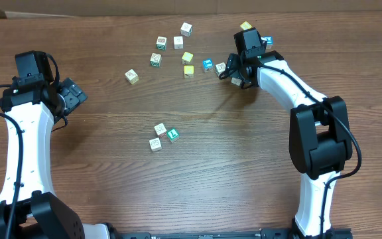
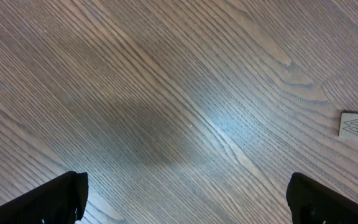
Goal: Form a circle
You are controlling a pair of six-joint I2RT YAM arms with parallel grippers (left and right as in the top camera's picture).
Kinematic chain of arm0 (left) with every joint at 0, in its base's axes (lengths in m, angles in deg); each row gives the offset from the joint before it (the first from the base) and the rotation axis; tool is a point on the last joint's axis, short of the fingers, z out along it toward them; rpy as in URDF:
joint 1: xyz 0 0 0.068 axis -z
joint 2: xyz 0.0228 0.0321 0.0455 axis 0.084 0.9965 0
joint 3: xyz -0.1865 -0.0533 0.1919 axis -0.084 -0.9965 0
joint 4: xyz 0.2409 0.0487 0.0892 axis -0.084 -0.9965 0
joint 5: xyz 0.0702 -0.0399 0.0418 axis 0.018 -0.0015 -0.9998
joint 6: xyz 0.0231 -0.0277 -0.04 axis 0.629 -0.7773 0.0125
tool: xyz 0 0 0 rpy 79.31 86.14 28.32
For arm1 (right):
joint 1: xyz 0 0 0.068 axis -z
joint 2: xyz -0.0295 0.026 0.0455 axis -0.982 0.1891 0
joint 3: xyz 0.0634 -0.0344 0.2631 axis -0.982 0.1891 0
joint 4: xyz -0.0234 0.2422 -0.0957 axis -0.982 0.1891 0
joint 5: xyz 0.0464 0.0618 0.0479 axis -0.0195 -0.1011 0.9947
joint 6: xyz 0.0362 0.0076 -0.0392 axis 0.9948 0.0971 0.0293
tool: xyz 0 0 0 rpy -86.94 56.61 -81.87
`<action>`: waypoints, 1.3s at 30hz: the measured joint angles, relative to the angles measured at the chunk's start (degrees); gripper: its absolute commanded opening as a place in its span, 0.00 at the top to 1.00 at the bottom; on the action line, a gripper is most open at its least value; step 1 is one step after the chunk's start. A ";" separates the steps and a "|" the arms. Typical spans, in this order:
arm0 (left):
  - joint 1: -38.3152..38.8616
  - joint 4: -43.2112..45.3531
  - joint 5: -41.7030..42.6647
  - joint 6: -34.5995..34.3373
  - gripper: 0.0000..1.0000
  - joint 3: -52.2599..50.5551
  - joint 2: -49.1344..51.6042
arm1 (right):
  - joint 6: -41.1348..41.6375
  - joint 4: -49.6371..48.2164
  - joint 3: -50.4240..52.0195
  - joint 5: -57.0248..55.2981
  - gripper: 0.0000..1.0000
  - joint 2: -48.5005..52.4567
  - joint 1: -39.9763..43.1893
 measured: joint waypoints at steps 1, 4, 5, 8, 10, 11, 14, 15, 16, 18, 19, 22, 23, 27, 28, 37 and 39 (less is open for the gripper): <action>0.00 0.00 0.00 0.00 0.00 0.00 0.00 | -0.07 -0.02 0.00 -0.04 0.24 0.00 0.00; 0.00 0.00 0.00 0.00 0.01 0.00 0.00 | -0.66 1.92 -0.28 -0.02 0.25 0.00 0.00; 0.00 0.00 0.00 0.00 0.01 0.00 0.00 | -0.87 3.19 -0.68 -0.02 0.26 0.00 -0.13; 0.00 0.00 0.00 0.00 0.01 0.00 0.00 | -1.29 6.21 -2.05 0.09 0.41 -0.26 -0.39; 0.00 0.00 0.00 0.00 0.00 0.00 0.00 | -1.51 8.66 -2.51 0.87 0.57 -1.68 -1.03; 0.00 0.00 0.00 0.00 0.00 0.00 0.00 | -1.77 9.88 -2.60 1.51 0.68 -2.86 -1.53; 0.00 0.00 0.00 0.00 0.01 0.00 0.00 | -1.97 13.97 -3.10 5.01 0.92 -7.28 -3.85; 0.00 0.00 0.00 0.00 0.00 0.00 0.00 | -1.49 14.91 -3.34 6.03 0.96 -8.33 -4.57; 0.00 0.00 0.00 0.00 0.00 0.00 0.00 | -1.49 16.63 -3.78 8.31 0.96 -9.73 -5.60; 0.00 0.00 0.00 0.00 0.00 0.00 0.00 | -1.75 18.86 -4.28 11.37 0.96 -11.41 -6.99; 0.00 0.00 0.00 0.00 0.00 0.00 0.00 | -1.75 20.72 -4.66 15.17 0.96 -12.74 -8.85; 0.00 0.00 0.00 0.00 0.00 0.00 0.00 | -1.75 23.63 -4.48 20.13 0.96 -13.07 -12.13; 0.00 0.02 0.00 0.00 0.00 0.00 0.00 | -1.73 23.89 -4.31 20.96 0.96 -13.03 -13.14; 0.00 0.02 0.00 0.00 0.01 0.00 0.00 | -1.55 22.21 -3.10 23.21 0.96 -13.03 -18.84; 0.00 0.00 0.00 0.00 0.01 0.00 0.00 | -1.31 20.92 -2.64 23.61 0.96 -13.03 -20.65; 0.00 0.02 0.00 0.00 0.00 0.00 0.00 | 3.30 12.98 -0.48 18.67 0.96 -12.57 -34.10; 0.00 0.02 0.00 0.00 0.01 0.00 0.00 | 3.56 12.02 -0.46 16.09 0.96 -12.15 -36.39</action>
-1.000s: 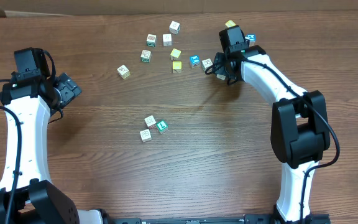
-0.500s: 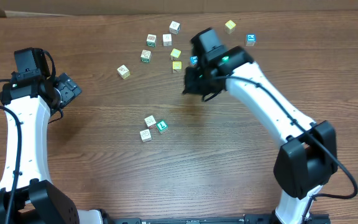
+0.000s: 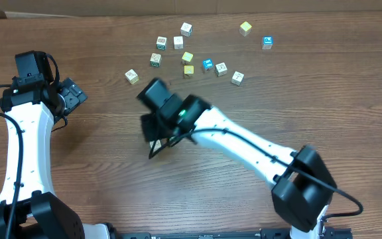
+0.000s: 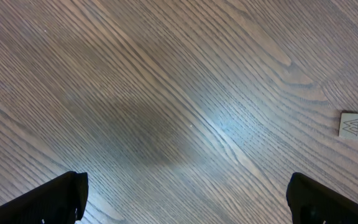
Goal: Form a circle
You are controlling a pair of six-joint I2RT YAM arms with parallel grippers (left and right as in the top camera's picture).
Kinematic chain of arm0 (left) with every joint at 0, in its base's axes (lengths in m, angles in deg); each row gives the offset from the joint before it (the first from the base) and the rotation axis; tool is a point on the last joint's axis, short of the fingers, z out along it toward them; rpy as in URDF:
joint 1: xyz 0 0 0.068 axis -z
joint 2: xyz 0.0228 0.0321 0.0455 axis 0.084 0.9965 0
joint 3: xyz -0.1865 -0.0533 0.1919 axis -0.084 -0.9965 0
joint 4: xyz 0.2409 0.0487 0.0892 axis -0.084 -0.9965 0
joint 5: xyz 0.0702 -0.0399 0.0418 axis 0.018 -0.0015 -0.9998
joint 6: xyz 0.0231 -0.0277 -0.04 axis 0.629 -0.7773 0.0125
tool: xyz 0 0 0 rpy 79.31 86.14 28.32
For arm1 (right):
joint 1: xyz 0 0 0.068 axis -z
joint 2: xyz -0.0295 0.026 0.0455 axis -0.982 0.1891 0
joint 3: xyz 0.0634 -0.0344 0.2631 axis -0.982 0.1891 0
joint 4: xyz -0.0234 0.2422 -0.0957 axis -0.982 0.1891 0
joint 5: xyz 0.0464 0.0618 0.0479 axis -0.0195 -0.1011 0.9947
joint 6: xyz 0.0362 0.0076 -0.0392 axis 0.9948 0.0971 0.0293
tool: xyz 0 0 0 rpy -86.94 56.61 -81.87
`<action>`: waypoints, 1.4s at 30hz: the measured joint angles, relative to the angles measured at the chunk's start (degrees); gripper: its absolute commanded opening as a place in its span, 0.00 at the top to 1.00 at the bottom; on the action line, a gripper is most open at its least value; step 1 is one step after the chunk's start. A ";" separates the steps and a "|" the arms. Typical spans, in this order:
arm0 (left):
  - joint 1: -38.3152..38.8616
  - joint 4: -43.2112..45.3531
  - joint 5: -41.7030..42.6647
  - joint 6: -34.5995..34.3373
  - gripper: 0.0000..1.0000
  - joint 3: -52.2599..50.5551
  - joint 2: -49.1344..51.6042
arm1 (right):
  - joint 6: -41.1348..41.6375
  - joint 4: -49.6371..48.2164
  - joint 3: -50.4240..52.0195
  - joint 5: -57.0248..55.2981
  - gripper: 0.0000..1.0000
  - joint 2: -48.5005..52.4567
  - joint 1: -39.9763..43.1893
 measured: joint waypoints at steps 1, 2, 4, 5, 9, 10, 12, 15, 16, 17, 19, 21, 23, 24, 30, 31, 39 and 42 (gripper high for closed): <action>0.00 -0.02 0.00 0.00 0.01 0.00 0.00 | 0.17 -0.26 0.00 -1.20 0.96 0.28 -0.94; 0.00 -0.02 0.00 0.00 0.00 0.00 0.00 | 0.35 -0.50 0.00 -2.38 0.96 0.76 -1.99; 0.00 -0.02 0.00 0.00 0.00 0.00 0.00 | 0.59 -0.79 0.00 -3.91 0.96 1.92 -3.41; 0.00 0.00 0.00 0.00 0.00 0.00 0.00 | 0.68 -0.94 0.00 -4.57 0.96 2.80 -4.04; 0.00 -0.02 0.00 0.00 0.00 0.00 0.00 | 0.79 -1.79 0.02 -6.01 0.96 6.38 -5.42; 0.00 0.00 0.00 0.00 0.00 0.00 0.00 | 0.79 -1.86 0.04 -6.27 0.96 7.45 -5.84; 0.00 0.00 0.00 0.00 0.01 0.00 0.00 | 0.76 -1.97 0.15 -6.47 0.96 8.28 -6.14; 0.00 -0.02 0.00 0.00 0.01 0.00 0.00 | 0.79 -2.10 0.42 -6.88 0.96 8.63 -6.64; 0.00 0.00 0.00 0.00 0.00 0.00 0.00 | 0.76 -2.23 0.42 -6.91 0.96 8.63 -6.73; 0.00 -0.02 0.00 0.00 0.00 0.00 0.00 | 0.76 -2.36 0.42 -6.97 0.96 8.63 -6.80; 0.00 0.00 0.00 0.00 0.00 0.00 0.00 | 0.79 -2.43 0.42 -7.15 0.96 8.76 -6.95; 0.00 -0.02 0.00 0.00 0.01 0.00 0.00 | 0.76 -2.45 0.42 -7.13 0.96 9.35 -6.99; 0.00 0.00 0.00 0.00 0.00 0.00 0.00 | 0.79 -2.45 0.42 -7.15 0.96 9.97 -6.99; 0.00 0.00 0.00 0.00 0.00 0.00 0.00 | 0.76 -2.38 0.42 -7.15 0.96 10.29 -6.99; 0.00 -0.02 0.00 0.00 0.01 0.00 0.00 | 0.76 -2.01 0.42 -7.15 0.96 10.86 -6.99; 0.00 -0.02 0.00 0.00 0.00 0.00 0.00 | 0.76 -1.92 0.42 -7.17 0.96 10.86 -6.99; 0.00 -0.02 0.00 0.00 0.00 0.00 0.00 | 0.76 -1.73 0.42 -7.39 0.96 10.86 -6.99; 0.00 -0.02 0.00 0.00 0.00 0.00 0.00 | 0.76 -1.73 0.42 -7.56 0.96 10.86 -6.99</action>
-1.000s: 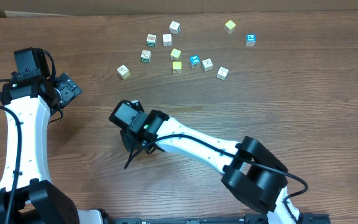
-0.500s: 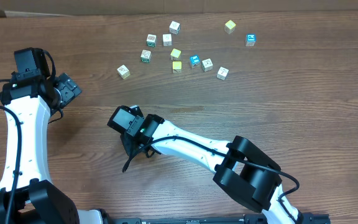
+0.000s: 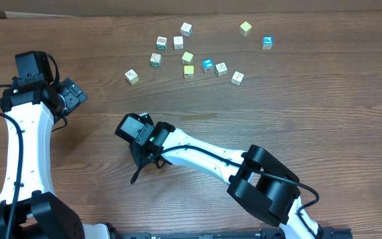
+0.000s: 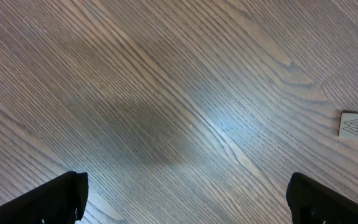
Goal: Form a circle
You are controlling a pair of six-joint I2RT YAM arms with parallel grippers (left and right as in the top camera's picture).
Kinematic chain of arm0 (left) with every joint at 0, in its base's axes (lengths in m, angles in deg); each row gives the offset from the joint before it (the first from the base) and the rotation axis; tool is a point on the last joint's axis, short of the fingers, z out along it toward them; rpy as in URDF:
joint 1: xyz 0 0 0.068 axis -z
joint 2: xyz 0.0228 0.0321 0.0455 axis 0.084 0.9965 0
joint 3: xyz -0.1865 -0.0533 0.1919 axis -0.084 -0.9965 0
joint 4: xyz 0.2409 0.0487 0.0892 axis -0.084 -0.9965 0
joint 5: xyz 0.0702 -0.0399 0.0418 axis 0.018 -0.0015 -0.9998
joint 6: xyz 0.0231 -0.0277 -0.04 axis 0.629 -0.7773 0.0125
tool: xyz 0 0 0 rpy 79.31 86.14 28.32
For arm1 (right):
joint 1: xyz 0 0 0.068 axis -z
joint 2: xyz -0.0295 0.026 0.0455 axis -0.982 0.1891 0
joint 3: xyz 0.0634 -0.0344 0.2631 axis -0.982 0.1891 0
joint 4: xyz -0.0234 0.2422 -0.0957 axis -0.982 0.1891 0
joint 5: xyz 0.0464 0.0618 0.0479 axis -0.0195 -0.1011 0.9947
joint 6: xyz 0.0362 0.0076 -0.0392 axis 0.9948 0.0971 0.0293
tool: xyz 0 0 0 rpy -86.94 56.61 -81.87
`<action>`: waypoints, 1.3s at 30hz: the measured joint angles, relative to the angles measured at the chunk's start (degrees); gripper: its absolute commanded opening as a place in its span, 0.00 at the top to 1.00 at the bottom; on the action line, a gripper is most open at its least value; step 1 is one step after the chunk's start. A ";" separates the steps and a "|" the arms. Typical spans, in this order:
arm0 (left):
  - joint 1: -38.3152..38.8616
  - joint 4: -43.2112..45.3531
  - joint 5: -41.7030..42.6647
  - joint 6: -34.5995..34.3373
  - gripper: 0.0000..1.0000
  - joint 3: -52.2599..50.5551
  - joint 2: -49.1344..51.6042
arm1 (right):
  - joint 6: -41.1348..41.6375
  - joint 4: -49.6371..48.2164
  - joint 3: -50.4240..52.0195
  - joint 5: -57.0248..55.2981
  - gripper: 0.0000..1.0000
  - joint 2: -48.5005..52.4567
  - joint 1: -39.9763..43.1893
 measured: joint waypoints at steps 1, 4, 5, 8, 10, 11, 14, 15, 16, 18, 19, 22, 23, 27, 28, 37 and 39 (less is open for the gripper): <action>0.00 0.00 0.00 0.00 0.00 0.00 0.00 | 0.02 0.00 0.00 -0.02 0.96 0.00 0.00; 0.00 0.00 0.00 0.00 0.00 0.00 0.00 | -0.02 -0.04 0.02 -0.17 0.96 0.00 0.00; 0.00 0.00 0.00 0.00 0.00 0.00 0.00 | 0.00 -0.02 0.02 -0.20 0.96 0.00 0.00; 0.00 0.00 0.00 0.00 0.01 0.00 0.00 | 0.00 -0.04 0.02 -0.20 0.96 0.00 0.00; 0.00 0.00 0.00 0.00 0.01 0.00 0.00 | 0.00 -0.04 0.02 -0.28 0.96 0.00 0.00; 0.00 0.00 0.00 0.00 0.01 0.00 0.00 | 0.00 -0.17 0.07 -0.33 0.96 0.00 0.00; 0.00 0.00 0.00 0.00 0.00 0.00 0.00 | 0.00 -1.51 0.76 -0.39 0.96 0.00 0.00; 0.00 0.00 0.00 0.00 0.00 0.00 0.00 | 0.00 -1.55 0.92 -0.44 0.96 0.00 0.00; 0.00 0.00 0.00 0.00 0.00 0.00 0.00 | 0.00 -1.51 1.18 -0.39 0.96 0.00 0.00; 0.00 0.00 0.00 0.00 0.01 0.00 0.00 | 0.02 -1.51 1.29 -0.39 0.96 0.00 0.00; 0.00 0.00 0.00 0.00 0.01 0.00 0.00 | 0.00 -1.53 1.29 -0.42 0.96 0.00 0.00; 0.00 0.00 0.00 0.00 0.00 0.00 0.00 | 0.00 -1.57 1.29 -0.42 0.96 0.00 0.00; 0.00 0.00 0.00 0.00 0.00 0.00 0.00 | 0.02 -1.60 1.29 -0.42 0.96 0.00 0.00; 0.00 0.00 0.00 0.00 0.00 0.00 0.00 | 0.02 -1.62 1.29 -0.42 0.96 0.00 0.00; 0.00 0.02 0.00 0.00 0.01 0.00 0.00 | 0.00 -1.62 1.29 -0.39 0.96 0.00 0.00; 0.00 0.02 0.00 0.00 0.00 0.00 0.00 | 0.09 -1.18 1.29 -0.68 0.96 0.00 0.11; 0.00 0.02 0.00 0.00 0.00 0.00 0.00 | 0.66 -0.83 1.29 -0.83 0.96 0.00 0.31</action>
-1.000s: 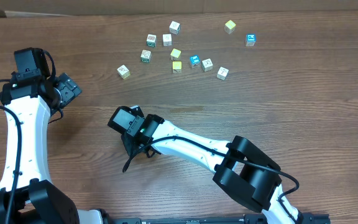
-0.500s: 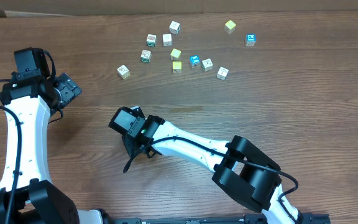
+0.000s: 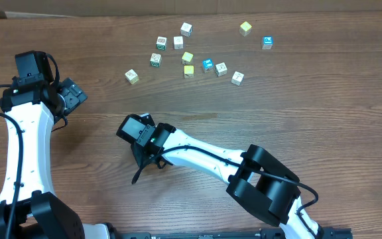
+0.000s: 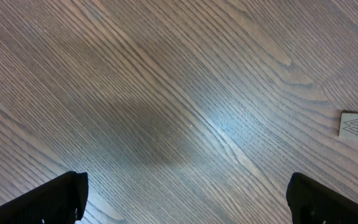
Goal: Form a circle
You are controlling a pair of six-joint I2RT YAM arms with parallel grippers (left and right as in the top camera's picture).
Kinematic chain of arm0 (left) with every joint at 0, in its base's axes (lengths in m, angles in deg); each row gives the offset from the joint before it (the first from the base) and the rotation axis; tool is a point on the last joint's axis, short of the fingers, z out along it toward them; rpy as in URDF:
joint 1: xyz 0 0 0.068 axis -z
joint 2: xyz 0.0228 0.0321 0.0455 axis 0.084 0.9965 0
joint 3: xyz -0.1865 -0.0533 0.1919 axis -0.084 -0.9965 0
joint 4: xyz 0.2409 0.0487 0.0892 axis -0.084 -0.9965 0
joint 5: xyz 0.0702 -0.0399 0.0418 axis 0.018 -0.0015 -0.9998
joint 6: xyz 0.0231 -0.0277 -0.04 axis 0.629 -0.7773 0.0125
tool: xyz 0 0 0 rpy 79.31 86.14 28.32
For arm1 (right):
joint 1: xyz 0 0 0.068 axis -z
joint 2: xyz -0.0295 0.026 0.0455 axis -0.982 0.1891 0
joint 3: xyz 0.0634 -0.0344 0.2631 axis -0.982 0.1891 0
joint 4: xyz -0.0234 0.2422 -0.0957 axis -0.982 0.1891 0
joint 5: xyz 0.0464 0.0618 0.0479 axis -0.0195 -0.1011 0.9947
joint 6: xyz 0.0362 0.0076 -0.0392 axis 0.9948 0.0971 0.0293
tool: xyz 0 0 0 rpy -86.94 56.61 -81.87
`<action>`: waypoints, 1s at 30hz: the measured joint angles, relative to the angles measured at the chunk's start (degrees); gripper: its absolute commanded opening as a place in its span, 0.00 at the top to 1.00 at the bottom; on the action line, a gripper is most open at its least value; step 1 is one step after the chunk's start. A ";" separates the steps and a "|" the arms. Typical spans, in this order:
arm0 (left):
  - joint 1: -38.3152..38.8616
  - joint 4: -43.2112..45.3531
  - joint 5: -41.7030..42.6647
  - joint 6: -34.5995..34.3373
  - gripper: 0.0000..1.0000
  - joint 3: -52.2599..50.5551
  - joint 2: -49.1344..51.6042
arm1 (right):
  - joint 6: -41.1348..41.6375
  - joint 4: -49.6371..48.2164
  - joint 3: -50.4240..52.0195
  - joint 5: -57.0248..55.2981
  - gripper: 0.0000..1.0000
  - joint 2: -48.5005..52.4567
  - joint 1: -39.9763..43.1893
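Note:
Several small lettered cubes lie scattered at the far side of the table in the overhead view, among them a white one, a yellow one, a blue one and a lone cube further left. My right gripper reaches across to the table's left centre, pointing down; whether its jaws are apart is hidden, as is anything under it. My left gripper hangs at the left, and in its wrist view it is open over bare wood, with one white cube at the right edge.
The wooden table fills the view. The right arm's long white link stretches diagonally across the near middle. The left arm stands along the left edge. A pale wall strip runs behind the table.
The right gripper has shifted only a hair at the table's left centre. The left arm and the far cubes have not moved.
The right gripper was first at the far right among the cubes, with three cubes lying in the near centre. Then it stood over those three, hiding them. Later it was lower and further left, where it still is. The left gripper stayed open and still.

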 measured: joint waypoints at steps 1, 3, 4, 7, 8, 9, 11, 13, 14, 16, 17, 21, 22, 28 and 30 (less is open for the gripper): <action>0.00 -0.02 0.00 0.00 0.00 0.00 0.00 | 0.13 0.02 0.00 0.00 0.96 0.00 0.11; 0.00 0.00 0.00 0.00 0.00 0.00 0.00 | 0.44 0.02 0.00 -0.09 0.96 0.00 0.50; 0.00 -0.02 0.00 0.00 0.01 0.00 0.00 | 0.52 0.07 0.00 -0.20 0.96 0.00 0.61; 0.00 -0.02 0.00 0.00 0.00 0.00 0.00 | 0.76 0.15 0.00 -0.24 0.96 0.00 0.90; 0.00 -0.02 0.00 0.00 0.00 0.00 0.00 | 0.83 0.22 0.00 -0.24 0.96 0.00 0.92; 0.00 -0.02 0.00 0.00 0.01 0.00 0.00 | 0.85 0.24 0.00 -0.26 0.96 0.00 0.92; 0.00 -0.02 0.00 0.00 0.00 0.00 0.00 | 0.83 0.24 0.00 -0.26 0.96 0.00 0.92; 0.00 -0.02 0.00 0.00 0.01 0.00 0.00 | 0.85 0.24 0.00 -0.26 0.96 0.00 0.92; 0.00 -0.02 0.00 0.00 0.00 0.00 0.00 | 0.87 0.24 0.00 -0.26 0.96 0.00 0.92; 0.00 -0.02 0.00 0.00 0.00 0.00 0.00 | 0.87 0.26 0.00 -0.26 0.96 0.00 0.92; 0.00 -0.02 0.00 0.00 0.00 0.00 0.00 | 0.87 0.24 0.00 -0.28 0.96 0.00 0.92; 0.00 -0.02 0.00 0.00 0.01 0.00 0.00 | 0.85 0.26 0.00 -0.26 0.96 0.00 0.92; 0.00 -0.02 0.00 0.00 0.00 0.00 0.00 | 0.87 0.26 0.00 -0.26 0.96 0.00 0.92; 0.00 -0.02 0.00 0.00 0.01 0.00 0.00 | 0.39 0.20 0.00 0.02 0.96 0.00 0.92; 0.00 0.00 0.00 0.00 0.01 0.00 0.00 | -0.76 0.17 -0.07 0.68 0.96 0.00 0.92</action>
